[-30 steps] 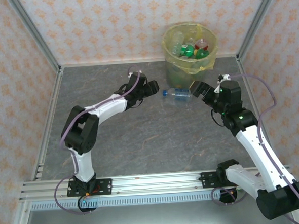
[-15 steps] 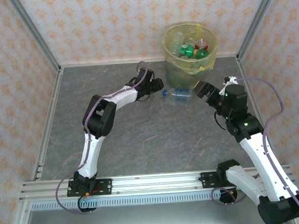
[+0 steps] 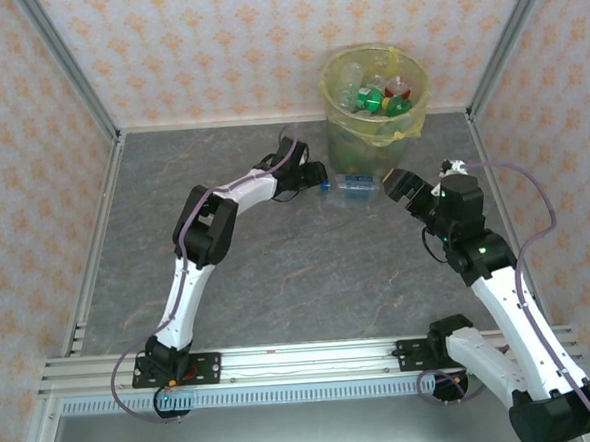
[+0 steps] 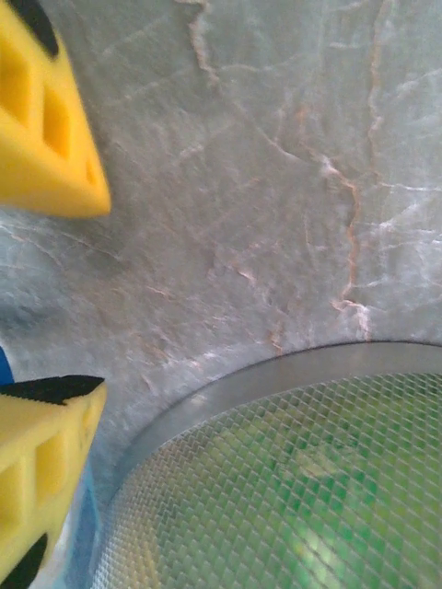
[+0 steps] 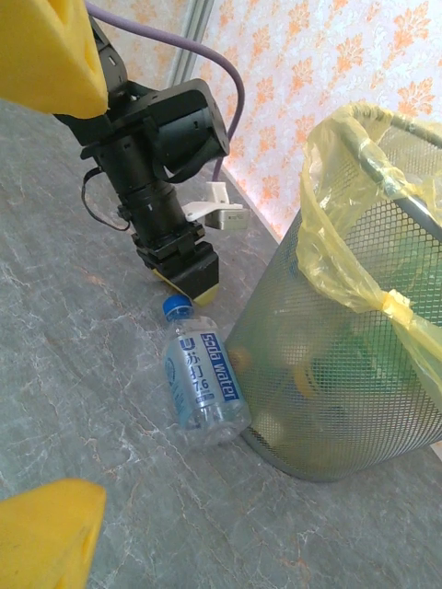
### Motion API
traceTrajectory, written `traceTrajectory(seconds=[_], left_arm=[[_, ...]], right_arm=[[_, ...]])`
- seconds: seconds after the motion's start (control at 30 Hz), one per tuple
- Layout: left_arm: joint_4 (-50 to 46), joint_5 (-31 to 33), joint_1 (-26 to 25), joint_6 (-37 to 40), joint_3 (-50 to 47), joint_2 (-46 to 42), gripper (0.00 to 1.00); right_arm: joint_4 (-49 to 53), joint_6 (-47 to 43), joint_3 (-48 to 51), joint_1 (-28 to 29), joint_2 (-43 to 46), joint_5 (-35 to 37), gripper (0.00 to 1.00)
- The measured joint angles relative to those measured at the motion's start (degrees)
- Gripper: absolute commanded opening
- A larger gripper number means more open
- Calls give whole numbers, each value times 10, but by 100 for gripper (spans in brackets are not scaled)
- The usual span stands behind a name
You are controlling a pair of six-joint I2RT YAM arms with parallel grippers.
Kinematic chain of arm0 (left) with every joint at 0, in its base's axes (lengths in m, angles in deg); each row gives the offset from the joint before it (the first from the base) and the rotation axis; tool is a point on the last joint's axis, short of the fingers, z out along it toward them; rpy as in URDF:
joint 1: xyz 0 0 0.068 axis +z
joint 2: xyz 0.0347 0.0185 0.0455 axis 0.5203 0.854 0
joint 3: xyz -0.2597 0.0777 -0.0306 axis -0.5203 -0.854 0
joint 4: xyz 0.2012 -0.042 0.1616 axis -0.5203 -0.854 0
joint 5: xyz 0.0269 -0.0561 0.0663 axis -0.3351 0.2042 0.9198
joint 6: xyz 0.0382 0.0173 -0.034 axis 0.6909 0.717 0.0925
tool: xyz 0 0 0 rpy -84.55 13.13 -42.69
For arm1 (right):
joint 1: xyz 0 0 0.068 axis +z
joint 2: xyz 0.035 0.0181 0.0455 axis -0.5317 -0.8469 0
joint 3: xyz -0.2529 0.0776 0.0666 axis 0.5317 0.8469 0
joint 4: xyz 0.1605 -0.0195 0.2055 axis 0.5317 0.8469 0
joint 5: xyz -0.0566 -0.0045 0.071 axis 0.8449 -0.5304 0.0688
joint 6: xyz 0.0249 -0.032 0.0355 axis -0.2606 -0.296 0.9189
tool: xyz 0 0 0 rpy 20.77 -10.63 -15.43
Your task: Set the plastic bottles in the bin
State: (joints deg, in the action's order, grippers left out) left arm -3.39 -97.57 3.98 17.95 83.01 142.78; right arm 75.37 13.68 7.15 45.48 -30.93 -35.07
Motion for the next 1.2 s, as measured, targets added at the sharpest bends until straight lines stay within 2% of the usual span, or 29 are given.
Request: traceTrajectory(seconds=[0.4,0.8,0.93,1.2], left_arm=[[40,-10,-44,0,-201,-126,49],[91,-26,-127,-49,-317,-195,51],[111,-26,-150,-74,-364,-228,52],[122,15,-147,-107,-452,-361,63]], right_arm=[[-18,2,3,0,-27,4,100],[-15,6,4,0,-58,37,100],[-19,-3,16,0,-64,38,90],[-23,-7,32,3,-143,14,83]])
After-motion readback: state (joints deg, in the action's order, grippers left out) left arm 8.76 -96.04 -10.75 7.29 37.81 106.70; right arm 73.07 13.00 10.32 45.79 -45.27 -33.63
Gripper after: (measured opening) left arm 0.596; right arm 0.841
